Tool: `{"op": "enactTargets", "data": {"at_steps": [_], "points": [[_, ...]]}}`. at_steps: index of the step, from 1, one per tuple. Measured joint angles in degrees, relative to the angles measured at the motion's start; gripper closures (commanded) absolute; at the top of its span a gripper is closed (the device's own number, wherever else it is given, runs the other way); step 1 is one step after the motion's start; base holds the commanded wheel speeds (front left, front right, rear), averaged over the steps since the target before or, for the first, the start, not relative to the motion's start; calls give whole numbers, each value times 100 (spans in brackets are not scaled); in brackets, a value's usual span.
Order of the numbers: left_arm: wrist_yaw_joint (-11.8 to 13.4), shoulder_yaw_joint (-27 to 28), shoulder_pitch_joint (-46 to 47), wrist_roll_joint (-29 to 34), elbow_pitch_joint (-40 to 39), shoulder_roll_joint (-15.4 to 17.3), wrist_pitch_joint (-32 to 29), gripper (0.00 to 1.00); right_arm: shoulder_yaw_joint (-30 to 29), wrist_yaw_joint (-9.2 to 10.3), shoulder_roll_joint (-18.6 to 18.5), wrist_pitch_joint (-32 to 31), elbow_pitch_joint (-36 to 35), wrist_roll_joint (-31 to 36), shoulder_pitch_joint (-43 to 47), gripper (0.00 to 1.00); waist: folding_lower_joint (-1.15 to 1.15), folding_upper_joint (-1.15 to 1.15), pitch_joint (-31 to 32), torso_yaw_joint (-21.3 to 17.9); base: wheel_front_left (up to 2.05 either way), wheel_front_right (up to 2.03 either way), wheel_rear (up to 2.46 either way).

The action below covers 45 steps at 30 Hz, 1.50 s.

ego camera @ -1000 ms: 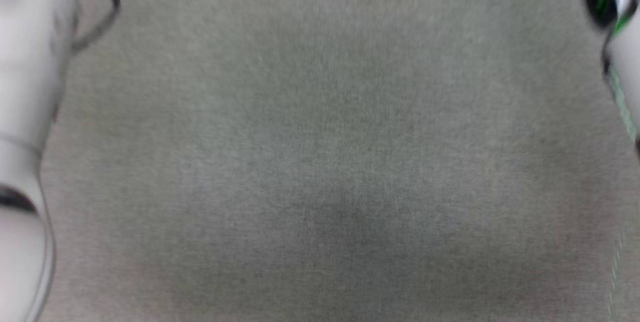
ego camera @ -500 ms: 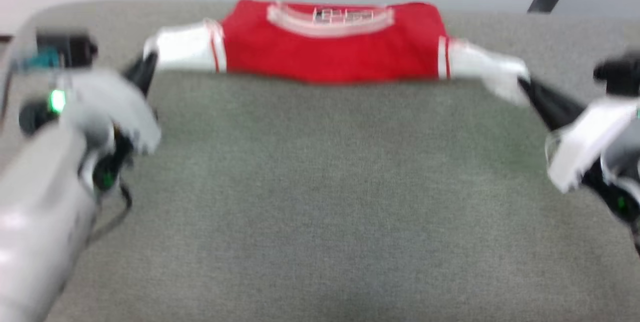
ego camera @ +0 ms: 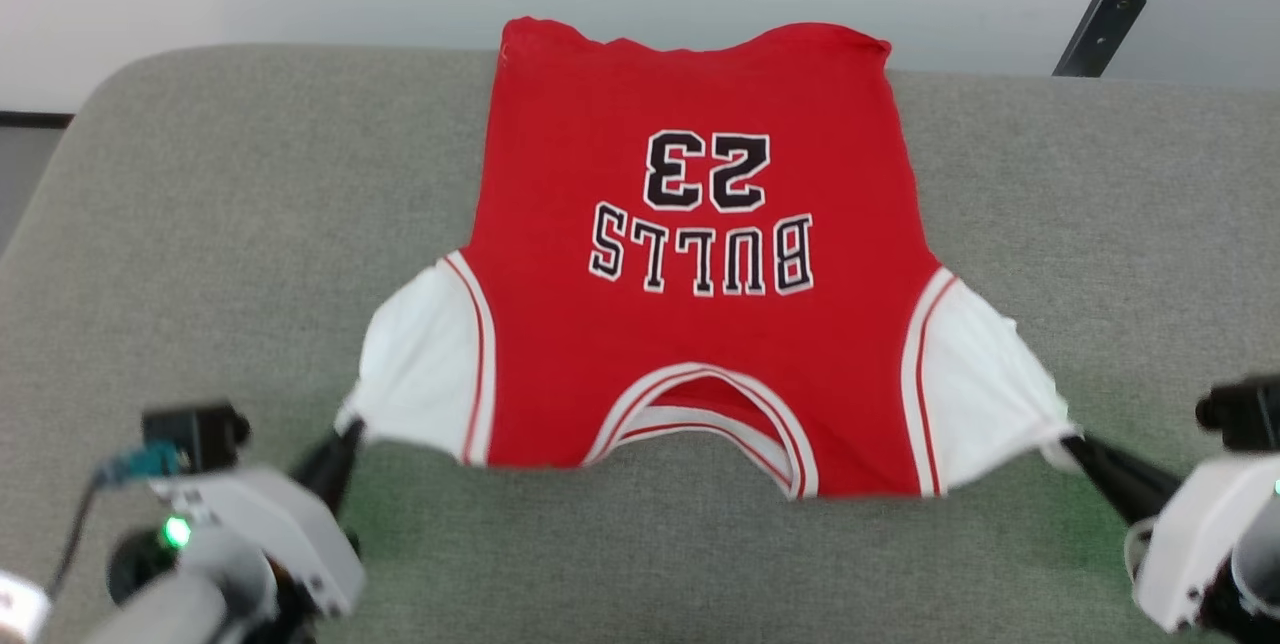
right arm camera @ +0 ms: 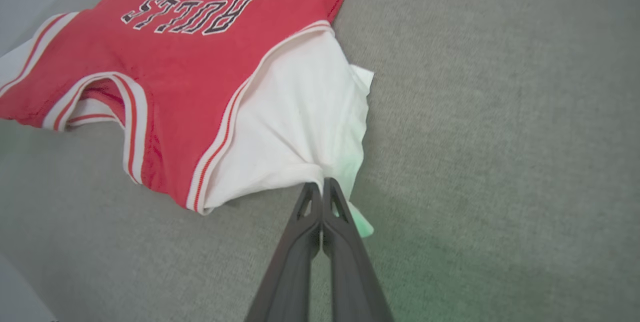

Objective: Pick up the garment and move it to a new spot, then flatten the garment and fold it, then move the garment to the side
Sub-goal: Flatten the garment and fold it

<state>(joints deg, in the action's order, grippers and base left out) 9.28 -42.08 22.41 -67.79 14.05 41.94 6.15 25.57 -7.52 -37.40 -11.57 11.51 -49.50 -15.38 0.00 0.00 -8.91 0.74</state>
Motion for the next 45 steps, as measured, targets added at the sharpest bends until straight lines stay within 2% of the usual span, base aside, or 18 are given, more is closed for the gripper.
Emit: {"op": "enactTargets", "data": {"at_steps": [6,15,21,23,31,32,33,34,35,41,45], "points": [[480,66,-783,-192,-777,149,172,100,-559,0,11,-348,-225,63,817,100,0,0,-101,32,0,0,0],[932,264,-1479,-543,-1583,368,261,100,-1443,0,15,-1128,-770,188,1538,100,0,0,-329,71,0,0,0],[1020,245,-1543,-580,-1722,388,219,100,-1726,0,221,-1450,-965,610,1602,100,0,0,-462,60,0,0,0],[1028,213,-1493,-564,-1681,356,176,100,-1761,0,391,-1583,-931,755,1556,100,0,0,-500,45,0,0,0],[1040,79,-1179,-413,-1485,214,14,100,-1486,0,715,-2119,-606,1410,1048,100,0,0,-608,-56,0,0,0],[1039,73,-1148,-404,-1468,191,10,100,-1459,0,771,-2123,-530,1454,974,70,0,0,-615,-69,0,0,0],[1039,62,-1109,-386,-1450,155,10,100,-1432,0,822,-2132,-436,1513,899,53,0,0,-623,-79,0,0,0],[1038,49,-1074,-369,-1436,130,9,100,-1385,-1,845,-2180,-379,1561,833,9,0,0,-629,-85,0,0,0],[1034,41,-1048,-360,-1418,111,0,100,-1354,0,877,-2209,-328,1591,771,0,0,0,-632,-88,0,0,0],[1029,33,-1003,-335,-1359,63,21,100,-1315,-2,957,-2250,-431,1572,667,0,0,0,-600,-106,0,0,0],[1028,37,-1016,-328,-1366,62,77,100,-1621,-2,935,-2247,-864,1448,970,0,0,0,-562,-122,0,0,0]]}}
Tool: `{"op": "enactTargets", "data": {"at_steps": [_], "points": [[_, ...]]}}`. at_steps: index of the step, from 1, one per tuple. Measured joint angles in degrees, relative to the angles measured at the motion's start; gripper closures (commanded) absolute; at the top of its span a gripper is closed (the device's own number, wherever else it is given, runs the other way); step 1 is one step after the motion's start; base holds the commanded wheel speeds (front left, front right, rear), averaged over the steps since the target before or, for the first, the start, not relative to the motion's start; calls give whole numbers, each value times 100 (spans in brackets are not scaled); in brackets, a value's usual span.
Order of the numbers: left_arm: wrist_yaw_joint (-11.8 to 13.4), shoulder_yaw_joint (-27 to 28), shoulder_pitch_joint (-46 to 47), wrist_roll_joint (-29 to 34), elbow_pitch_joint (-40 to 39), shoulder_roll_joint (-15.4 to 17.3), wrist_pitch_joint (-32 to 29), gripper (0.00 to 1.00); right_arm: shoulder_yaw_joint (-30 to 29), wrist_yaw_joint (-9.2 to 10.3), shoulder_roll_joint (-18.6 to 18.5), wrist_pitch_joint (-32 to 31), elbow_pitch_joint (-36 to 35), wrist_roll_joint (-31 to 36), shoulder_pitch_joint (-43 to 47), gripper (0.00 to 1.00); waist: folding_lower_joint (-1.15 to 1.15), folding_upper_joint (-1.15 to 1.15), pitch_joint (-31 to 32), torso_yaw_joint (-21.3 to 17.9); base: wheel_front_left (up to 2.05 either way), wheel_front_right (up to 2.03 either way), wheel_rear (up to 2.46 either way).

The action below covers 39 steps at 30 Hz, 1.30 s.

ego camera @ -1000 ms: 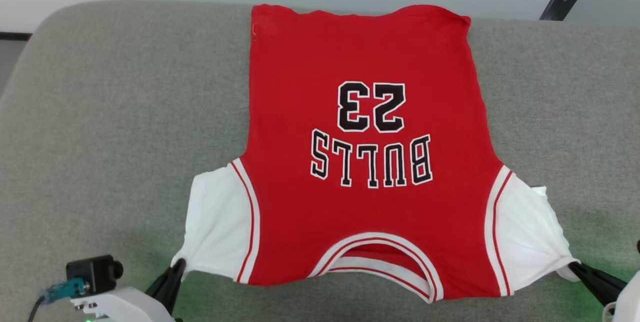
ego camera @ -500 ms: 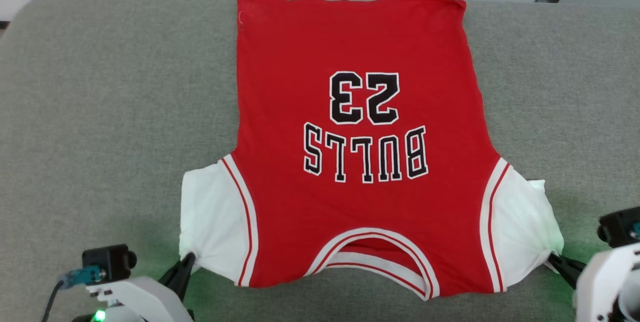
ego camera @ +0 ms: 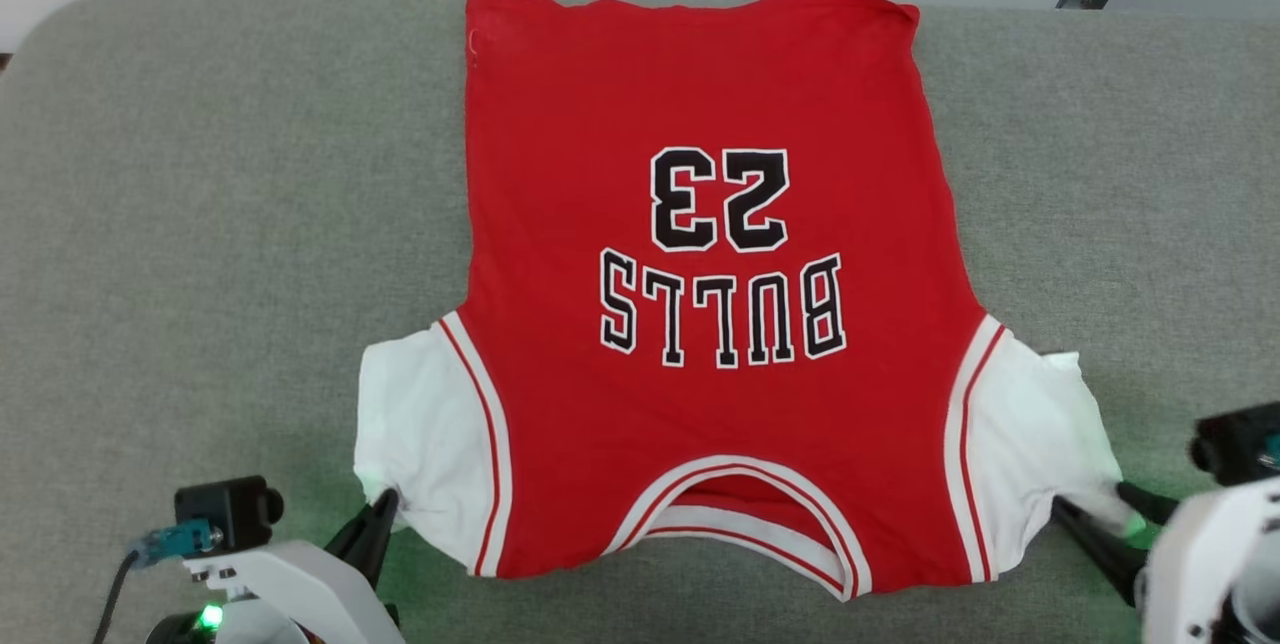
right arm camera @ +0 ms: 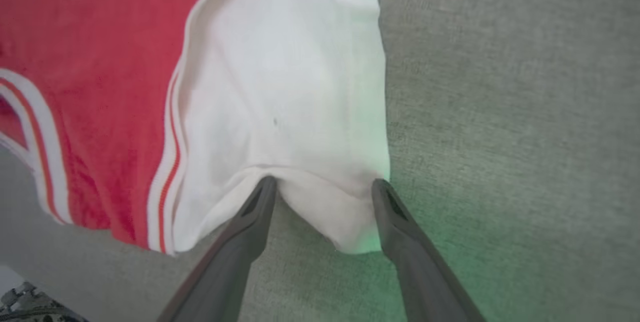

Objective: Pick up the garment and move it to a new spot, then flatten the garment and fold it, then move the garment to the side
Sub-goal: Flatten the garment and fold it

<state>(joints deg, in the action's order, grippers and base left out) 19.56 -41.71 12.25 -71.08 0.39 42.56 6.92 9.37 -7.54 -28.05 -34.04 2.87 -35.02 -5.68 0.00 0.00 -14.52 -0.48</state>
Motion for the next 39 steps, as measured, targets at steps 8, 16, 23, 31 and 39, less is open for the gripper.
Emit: {"op": "enactTargets", "data": {"at_steps": [8,16,23,31,39], "points": [[-15,37,-18,42,-75,-26,118,100,-916,3,122,866,-1612,86,459,0,0,0,-70,9,0,0,0],[-99,-49,314,219,-97,-169,100,100,-925,3,129,2117,-2170,876,-544,0,0,0,-282,125,0,0,0],[-290,-240,851,445,12,-475,-16,100,-727,3,120,2434,-1225,1238,-1959,0,0,0,-539,399,0,0,0],[-602,-437,1460,679,292,-909,-66,100,-129,2,-248,1592,523,1004,-3905,0,0,0,-968,816,0,0,0],[-944,-580,1911,811,597,-1311,-31,100,626,2,-500,-393,2234,449,-5587,0,0,0,-1388,1271,0,0,0]]}}
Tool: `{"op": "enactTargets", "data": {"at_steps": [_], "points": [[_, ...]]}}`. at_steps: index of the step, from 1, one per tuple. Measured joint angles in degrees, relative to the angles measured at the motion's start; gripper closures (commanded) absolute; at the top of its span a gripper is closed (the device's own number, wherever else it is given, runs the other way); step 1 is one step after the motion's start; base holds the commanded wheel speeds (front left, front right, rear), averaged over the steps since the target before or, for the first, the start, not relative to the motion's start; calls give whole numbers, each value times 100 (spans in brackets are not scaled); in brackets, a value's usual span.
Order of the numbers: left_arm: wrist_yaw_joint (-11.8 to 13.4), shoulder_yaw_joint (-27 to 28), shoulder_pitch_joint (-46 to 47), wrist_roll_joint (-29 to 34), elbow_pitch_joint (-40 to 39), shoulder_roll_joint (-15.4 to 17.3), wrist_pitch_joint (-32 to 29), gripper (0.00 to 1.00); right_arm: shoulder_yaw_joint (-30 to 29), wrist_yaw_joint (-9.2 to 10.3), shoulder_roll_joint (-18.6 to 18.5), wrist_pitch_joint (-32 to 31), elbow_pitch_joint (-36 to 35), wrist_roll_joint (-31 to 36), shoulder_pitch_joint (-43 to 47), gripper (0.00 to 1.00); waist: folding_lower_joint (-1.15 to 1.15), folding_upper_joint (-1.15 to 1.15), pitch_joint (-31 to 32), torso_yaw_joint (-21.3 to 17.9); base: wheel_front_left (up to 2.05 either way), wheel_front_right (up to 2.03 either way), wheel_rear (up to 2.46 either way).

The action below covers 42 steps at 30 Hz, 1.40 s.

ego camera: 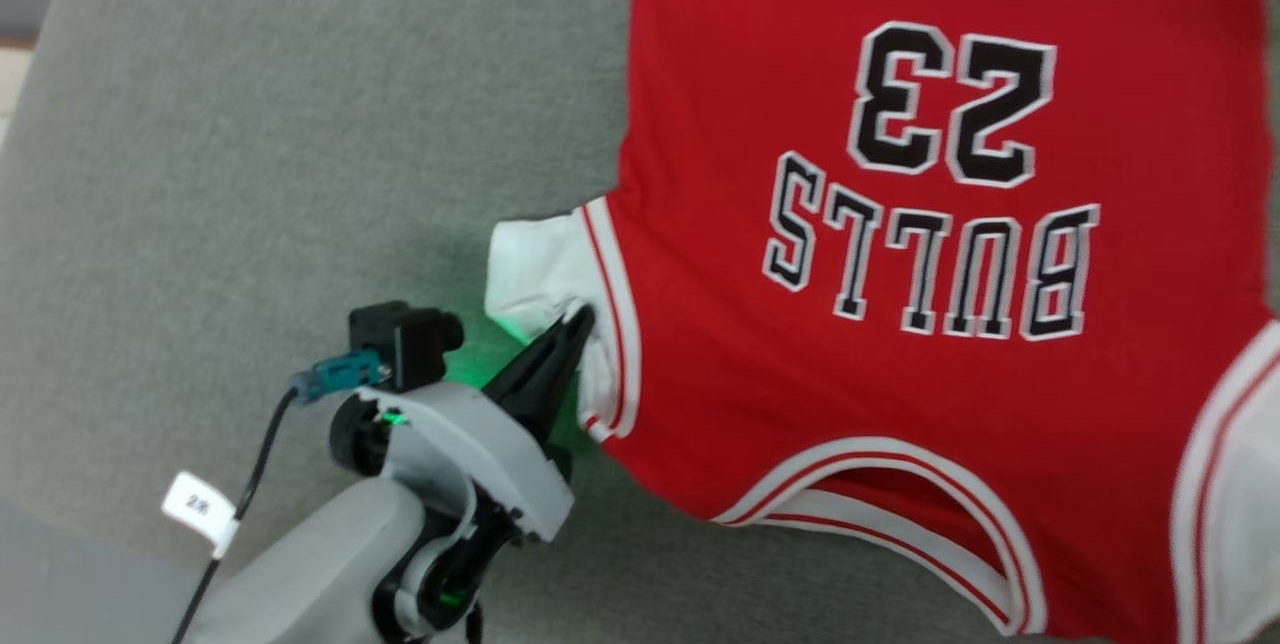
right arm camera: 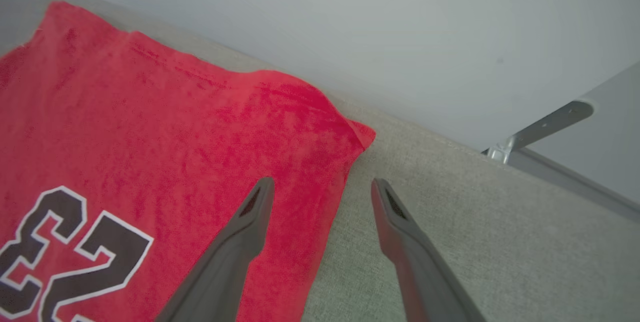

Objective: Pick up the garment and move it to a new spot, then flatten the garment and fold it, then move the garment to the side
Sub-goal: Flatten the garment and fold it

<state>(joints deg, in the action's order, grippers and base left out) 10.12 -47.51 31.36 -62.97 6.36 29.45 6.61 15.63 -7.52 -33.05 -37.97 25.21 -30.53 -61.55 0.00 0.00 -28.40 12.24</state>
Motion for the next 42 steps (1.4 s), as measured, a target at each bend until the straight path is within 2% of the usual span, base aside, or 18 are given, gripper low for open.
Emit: {"op": "enactTargets", "data": {"at_steps": [3,6,11,15,16,17,18,22,28,36,42], "points": [[-126,-38,141,14,107,-154,33,100,16,0,-20,-764,599,-118,-509,0,0,0,-142,168,0,0,0],[-268,-73,270,22,220,-298,49,100,-68,0,3,-1213,1069,2,-950,0,0,0,-283,326,0,0,0],[-467,-120,425,31,387,-524,112,100,-377,0,94,-1627,1826,479,-1382,0,0,0,-485,581,0,0,0],[-589,-133,517,30,487,-665,179,100,-728,1,214,-1702,2242,857,-1571,0,0,0,-629,746,0,0,0],[-619,-130,530,25,516,-695,203,100,-781,2,244,-1701,2286,931,-1602,27,0,0,-657,781,0,0,0],[-657,-123,543,14,544,-727,215,100,-802,7,275,-1672,2296,1001,-1614,71,0,0,-684,812,0,0,0],[-669,-127,559,11,565,-748,233,100,-814,7,288,-1638,2298,1056,-1635,100,0,0,-706,838,0,0,0],[-764,-123,591,-2,672,-818,282,100,-896,5,385,-1523,2335,1147,-1635,100,0,0,-743,882,0,0,0],[-786,-69,577,-60,814,-777,327,100,-834,5,522,-1464,2347,1113,-1532,100,0,0,-646,746,0,0,0],[-753,64,402,-162,882,-488,352,100,-463,5,630,-1343,1903,368,-1001,100,0,0,-381,339,0,0,0],[-600,168,201,-252,873,-198,334,100,-5,4,517,-1258,1147,-330,-335,100,0,0,-115,-72,0,0,0]]}}
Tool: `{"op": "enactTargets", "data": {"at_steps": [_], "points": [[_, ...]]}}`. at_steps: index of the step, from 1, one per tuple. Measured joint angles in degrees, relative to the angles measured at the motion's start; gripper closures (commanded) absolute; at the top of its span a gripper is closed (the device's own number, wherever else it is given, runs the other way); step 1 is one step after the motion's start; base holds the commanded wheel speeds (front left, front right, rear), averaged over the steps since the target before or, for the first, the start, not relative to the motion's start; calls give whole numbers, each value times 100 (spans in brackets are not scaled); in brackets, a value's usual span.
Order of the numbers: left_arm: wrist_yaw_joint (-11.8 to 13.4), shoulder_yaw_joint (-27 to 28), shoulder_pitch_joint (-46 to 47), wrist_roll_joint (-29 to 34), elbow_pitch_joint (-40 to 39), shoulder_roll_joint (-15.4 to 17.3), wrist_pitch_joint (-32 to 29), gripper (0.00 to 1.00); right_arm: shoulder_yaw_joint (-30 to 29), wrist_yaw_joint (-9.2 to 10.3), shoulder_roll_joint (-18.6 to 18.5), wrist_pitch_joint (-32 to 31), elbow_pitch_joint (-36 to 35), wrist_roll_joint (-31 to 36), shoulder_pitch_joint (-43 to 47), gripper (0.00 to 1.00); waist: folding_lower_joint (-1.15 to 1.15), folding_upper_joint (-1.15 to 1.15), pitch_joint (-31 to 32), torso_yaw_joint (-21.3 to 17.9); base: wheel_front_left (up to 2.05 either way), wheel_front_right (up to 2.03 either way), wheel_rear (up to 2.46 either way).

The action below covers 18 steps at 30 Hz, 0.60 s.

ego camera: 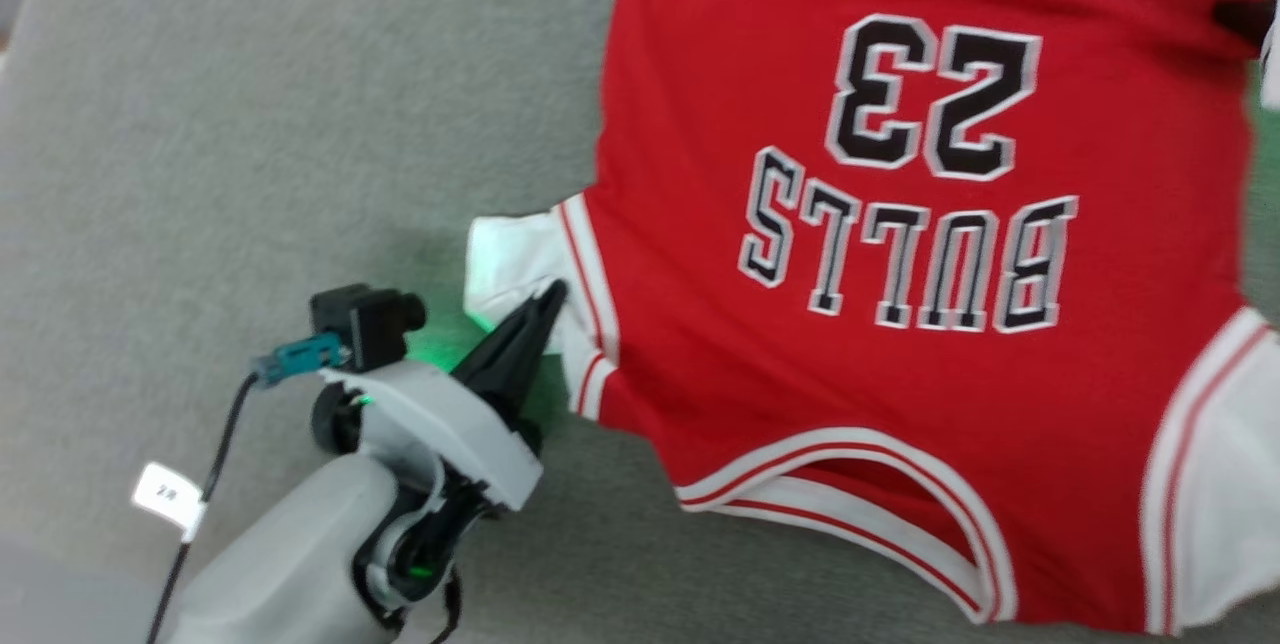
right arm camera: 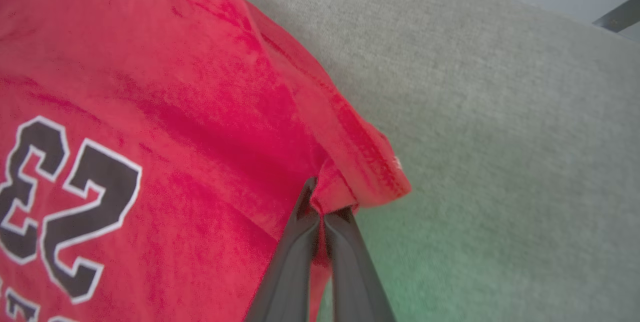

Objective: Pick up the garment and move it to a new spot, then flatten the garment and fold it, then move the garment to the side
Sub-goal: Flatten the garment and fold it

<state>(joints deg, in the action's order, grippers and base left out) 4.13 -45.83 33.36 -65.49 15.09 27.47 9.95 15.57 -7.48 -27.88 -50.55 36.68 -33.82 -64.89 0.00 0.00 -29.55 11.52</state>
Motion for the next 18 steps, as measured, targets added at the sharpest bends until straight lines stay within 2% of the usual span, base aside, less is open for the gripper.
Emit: {"op": "enactTargets", "data": {"at_steps": [5,9,14,18], "points": [[200,103,-226,-91,-81,245,-34,100,171,0,-252,23,-821,-531,700,100,0,0,257,-340,0,0,0],[363,175,-432,-160,-191,459,-53,100,91,0,-442,22,-1490,-797,1408,100,0,0,454,-606,0,0,0],[565,244,-669,-212,-385,703,-86,100,-321,0,-489,-24,-2346,-972,2447,100,0,0,659,-920,0,0,0],[694,264,-786,-231,-539,842,-130,100,-792,0,-378,-102,-3015,-1014,3381,100,0,0,787,-1131,0,0,0]]}}
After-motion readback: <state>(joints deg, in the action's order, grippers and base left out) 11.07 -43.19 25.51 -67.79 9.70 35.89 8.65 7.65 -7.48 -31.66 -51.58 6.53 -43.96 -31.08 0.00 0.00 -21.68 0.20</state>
